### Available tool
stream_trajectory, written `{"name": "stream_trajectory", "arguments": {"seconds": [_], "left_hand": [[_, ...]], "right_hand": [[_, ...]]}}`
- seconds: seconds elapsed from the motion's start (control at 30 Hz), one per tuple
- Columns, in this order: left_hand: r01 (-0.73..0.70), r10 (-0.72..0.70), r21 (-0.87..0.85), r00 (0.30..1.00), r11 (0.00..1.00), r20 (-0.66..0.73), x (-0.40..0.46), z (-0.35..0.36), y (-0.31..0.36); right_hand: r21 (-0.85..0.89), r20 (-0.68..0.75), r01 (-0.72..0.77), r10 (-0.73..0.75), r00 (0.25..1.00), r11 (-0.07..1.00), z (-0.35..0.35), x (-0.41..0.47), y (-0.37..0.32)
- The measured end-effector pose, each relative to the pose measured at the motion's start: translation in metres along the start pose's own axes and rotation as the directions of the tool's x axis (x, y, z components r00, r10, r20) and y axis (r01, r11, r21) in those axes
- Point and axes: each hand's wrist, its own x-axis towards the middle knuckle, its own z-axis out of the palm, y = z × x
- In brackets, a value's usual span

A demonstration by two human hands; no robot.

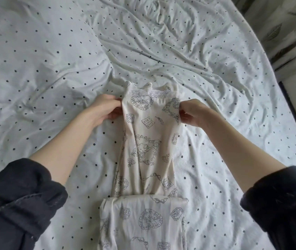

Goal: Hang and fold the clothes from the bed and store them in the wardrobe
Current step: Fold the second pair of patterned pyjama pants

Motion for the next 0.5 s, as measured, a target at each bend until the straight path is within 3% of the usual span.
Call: {"name": "stream_trajectory", "arguments": {"seconds": [0.17, 0.37, 0.5], "left_hand": [[-0.002, 0.008, -0.253, 1.000, 0.967, 0.024, -0.003, -0.021, -0.006], [0.010, -0.027, -0.117, 0.989, 0.993, -0.149, 0.000, 0.007, -0.016], [-0.013, 0.003, -0.153, 0.998, 0.988, -0.066, -0.004, 0.004, -0.030]], "right_hand": [[0.035, -0.007, 0.171, -0.171, 0.985, 0.985, -0.022, -0.011, 0.004], [0.099, -0.035, 0.002, 0.001, 0.999, 0.995, -0.005, -0.001, 0.020], [-0.040, 0.084, -0.023, 0.026, 0.996, 0.999, -0.009, -0.004, 0.026]]}}
